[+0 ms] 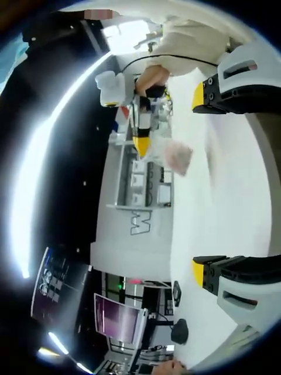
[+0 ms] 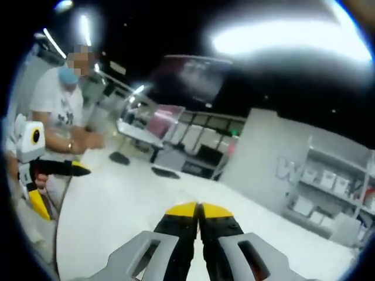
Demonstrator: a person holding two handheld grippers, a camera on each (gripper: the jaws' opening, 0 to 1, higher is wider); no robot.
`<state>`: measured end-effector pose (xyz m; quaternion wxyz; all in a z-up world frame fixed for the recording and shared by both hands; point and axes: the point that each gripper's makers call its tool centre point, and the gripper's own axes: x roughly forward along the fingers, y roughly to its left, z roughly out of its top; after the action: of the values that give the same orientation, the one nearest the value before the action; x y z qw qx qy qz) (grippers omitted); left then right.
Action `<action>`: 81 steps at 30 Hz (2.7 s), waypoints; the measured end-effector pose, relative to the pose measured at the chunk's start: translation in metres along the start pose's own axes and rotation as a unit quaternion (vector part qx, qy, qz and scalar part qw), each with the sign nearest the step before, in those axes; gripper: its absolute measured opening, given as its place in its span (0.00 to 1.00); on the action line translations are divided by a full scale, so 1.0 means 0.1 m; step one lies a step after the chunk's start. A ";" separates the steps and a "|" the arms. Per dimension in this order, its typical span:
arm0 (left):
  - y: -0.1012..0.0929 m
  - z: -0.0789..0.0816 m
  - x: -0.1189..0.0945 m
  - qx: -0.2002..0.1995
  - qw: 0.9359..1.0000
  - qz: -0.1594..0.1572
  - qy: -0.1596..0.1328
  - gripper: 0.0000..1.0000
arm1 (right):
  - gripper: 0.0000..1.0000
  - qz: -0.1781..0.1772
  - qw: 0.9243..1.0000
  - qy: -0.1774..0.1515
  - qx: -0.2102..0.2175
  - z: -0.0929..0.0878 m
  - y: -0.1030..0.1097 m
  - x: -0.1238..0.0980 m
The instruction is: Open the resealable bag by pulling the two sides of the seal apart until the entire bag opening is separated and visibly accessible.
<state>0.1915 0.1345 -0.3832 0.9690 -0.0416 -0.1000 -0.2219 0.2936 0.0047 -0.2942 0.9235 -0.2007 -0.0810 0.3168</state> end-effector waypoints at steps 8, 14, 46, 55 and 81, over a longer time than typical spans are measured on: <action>0.01 -0.01 -0.01 -0.001 1.000 0.002 0.000 0.99 | 0.00 0.015 0.997 -0.001 0.071 -0.04 -0.07 0.07; 0.02 -0.01 -0.02 -0.002 1.000 0.003 0.001 0.99 | 0.00 0.022 0.993 -0.001 0.113 -0.09 -0.10 0.10; 0.05 0.00 -0.04 -0.001 1.000 0.006 -0.001 0.99 | 0.00 0.021 0.989 0.028 0.145 -0.26 -0.31 0.32; 0.04 0.02 -0.03 -0.001 1.000 0.004 -0.003 0.99 | 0.00 0.017 0.992 0.036 0.118 -0.26 -0.34 0.37; 0.09 0.00 -0.07 -0.003 1.000 0.008 -0.002 0.99 | 0.00 -0.026 0.999 0.033 0.021 -0.28 -0.48 0.53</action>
<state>0.1893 0.1457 -0.3852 0.9704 -0.0457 -0.1012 -0.2144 0.3692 -0.0063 -0.2979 0.9376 -0.1896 -0.0491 0.2873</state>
